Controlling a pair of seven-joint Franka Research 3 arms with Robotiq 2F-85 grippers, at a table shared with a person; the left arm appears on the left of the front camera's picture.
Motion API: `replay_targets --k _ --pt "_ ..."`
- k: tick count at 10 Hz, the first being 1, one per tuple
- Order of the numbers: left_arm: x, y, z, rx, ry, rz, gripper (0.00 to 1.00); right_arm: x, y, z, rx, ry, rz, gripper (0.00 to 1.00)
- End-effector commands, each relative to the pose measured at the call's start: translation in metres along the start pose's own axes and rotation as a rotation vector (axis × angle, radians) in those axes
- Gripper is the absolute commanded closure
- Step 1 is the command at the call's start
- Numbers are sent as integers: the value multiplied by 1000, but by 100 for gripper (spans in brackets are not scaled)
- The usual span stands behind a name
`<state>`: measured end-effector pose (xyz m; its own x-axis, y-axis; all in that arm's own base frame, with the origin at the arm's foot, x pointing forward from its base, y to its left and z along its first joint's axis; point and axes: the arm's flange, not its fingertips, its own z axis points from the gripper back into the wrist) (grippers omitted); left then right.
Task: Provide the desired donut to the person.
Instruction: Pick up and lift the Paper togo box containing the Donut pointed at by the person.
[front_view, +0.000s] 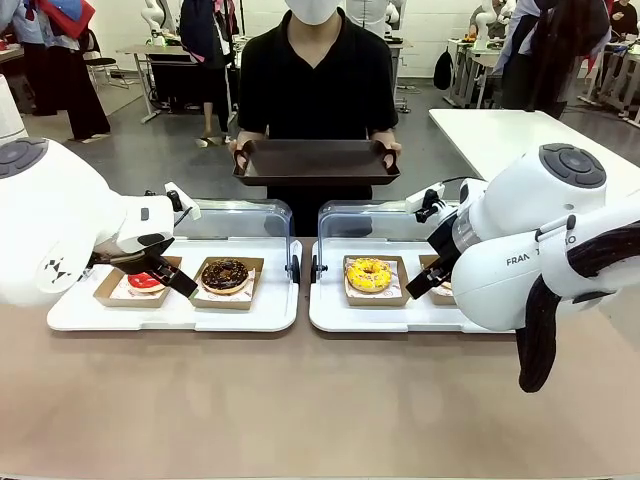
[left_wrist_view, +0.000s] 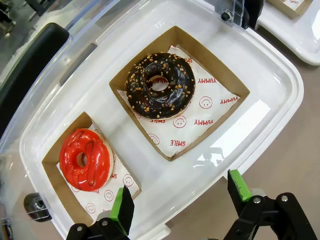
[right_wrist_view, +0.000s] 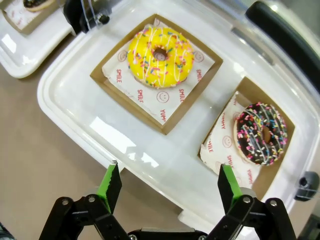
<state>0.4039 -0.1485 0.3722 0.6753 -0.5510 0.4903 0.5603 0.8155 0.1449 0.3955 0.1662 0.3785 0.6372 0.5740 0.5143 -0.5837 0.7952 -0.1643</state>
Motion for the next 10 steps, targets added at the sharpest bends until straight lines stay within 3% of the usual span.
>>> replay_targets --k 1,3,6,8,10 --pt "0 0 27 -1 -19 -6 0 3 6 38 -39 3 4 0" --pt "19 21 95 27 -38 -60 0 26 -4 94 -48 50 -5 0" --pt "34 36 164 29 -28 -41 0 49 6 164 -61 99 48 0" --pt "47 44 196 44 -44 -51 0 66 18 200 -104 47 46 0" --pt "45 38 195 30 -55 -31 0 60 12 199 -57 47 56 0"
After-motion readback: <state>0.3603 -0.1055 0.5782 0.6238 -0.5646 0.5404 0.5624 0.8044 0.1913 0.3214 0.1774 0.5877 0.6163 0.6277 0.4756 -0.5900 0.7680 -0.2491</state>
